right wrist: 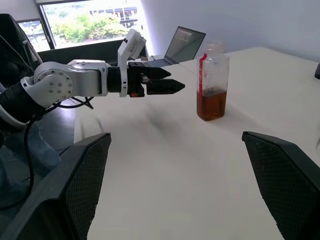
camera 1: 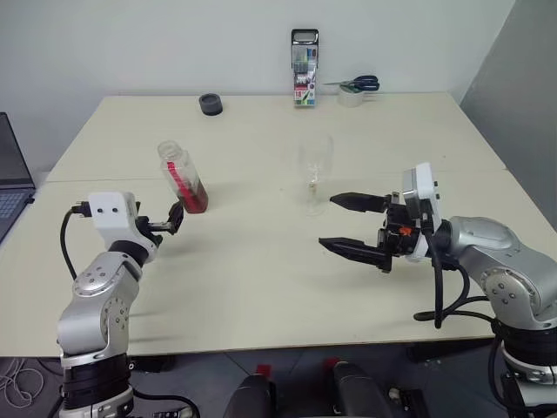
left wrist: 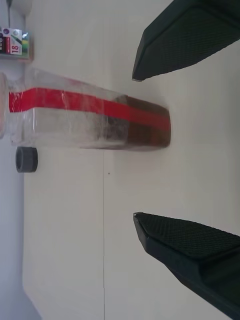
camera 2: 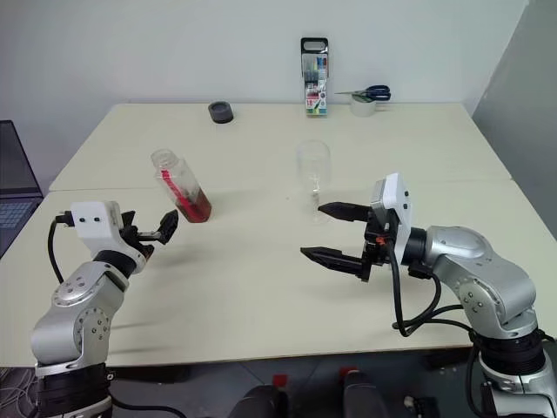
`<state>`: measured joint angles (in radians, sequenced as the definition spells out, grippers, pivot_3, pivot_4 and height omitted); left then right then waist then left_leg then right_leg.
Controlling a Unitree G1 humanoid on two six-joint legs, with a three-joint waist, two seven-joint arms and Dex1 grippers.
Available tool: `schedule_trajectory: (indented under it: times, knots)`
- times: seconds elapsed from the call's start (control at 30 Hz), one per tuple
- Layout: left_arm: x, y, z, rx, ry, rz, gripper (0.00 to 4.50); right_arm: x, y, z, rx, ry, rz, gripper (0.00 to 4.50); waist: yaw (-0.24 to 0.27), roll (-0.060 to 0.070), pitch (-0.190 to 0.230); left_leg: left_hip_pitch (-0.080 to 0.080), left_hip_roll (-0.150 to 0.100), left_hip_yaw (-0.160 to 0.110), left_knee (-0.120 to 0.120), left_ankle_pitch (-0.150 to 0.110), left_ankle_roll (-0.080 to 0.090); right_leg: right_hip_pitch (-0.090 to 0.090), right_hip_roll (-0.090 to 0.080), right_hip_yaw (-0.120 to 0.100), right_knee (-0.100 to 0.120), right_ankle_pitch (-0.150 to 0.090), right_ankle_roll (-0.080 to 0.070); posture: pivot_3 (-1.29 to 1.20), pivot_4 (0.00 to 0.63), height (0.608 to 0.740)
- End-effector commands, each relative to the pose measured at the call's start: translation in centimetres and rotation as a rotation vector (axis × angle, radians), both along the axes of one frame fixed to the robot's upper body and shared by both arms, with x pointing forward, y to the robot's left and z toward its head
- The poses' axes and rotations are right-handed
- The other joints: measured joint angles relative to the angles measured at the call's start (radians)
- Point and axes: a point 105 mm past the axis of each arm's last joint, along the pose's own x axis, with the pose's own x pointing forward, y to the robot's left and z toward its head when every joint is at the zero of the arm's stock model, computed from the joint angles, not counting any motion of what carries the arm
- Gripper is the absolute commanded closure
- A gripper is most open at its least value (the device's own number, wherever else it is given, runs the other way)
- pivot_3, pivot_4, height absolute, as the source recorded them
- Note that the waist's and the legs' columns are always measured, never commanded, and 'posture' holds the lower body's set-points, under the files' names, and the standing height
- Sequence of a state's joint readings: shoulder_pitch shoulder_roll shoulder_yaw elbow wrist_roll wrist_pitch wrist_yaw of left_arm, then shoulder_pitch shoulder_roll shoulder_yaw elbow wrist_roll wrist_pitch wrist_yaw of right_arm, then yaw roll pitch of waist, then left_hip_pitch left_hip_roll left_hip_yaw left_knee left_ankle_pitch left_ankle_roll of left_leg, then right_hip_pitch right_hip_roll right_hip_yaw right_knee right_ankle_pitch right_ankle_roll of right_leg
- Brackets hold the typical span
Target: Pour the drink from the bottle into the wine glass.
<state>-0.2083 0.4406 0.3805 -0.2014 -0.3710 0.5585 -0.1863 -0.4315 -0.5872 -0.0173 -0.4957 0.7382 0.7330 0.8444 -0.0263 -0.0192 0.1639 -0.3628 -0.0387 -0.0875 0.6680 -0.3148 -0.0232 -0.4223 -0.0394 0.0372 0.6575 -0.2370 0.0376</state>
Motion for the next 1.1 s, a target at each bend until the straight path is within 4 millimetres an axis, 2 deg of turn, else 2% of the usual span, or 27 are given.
schedule_trajectory:
  times: [0.03,0.4,0.77,1.1]
  knots:
    - [0.3,0.6,1.8,0.04,-0.065,0.017,0.0,-0.5,0.2,0.6,0.007,-0.054,0.008,0.02,0.0,0.0,0.0,0.0,0.0,0.0,0.0,0.0,0.0,0.0,0.0,0.0,0.0,0.0,0.0,0.0,0.15,0.74]
    - [3.0,-0.9,2.5,0.061,-0.07,-0.107,0.0,-0.1,0.3,0.6,0.036,-0.053,-0.032,0.02,0.001,0.0,0.0,0.0,0.0,0.0,0.0,0.002,-0.003,0.0,0.0,0.0,0.0,0.0,0.0,0.0,0.15,0.74]
    - [4.9,-0.6,2.6,0.105,-0.077,-0.135,0.0,0.2,0.2,1.2,0.03,-0.072,-0.068,0.02,0.001,0.0,0.0,0.0,0.0,0.0,0.0,0.002,-0.003,-0.001,0.0,0.0,0.0,0.0,0.0,0.0,0.15,0.74]
    - [8.1,-1.4,1.6,0.133,-0.065,-0.205,0.0,0.3,0.5,1.7,0.043,-0.072,-0.07,0.02,-0.001,0.0,0.0,-0.001,0.0,0.001,0.001,0.002,-0.003,-0.001,0.0,0.0,0.0,0.0,0.0,0.0,0.15,0.74]
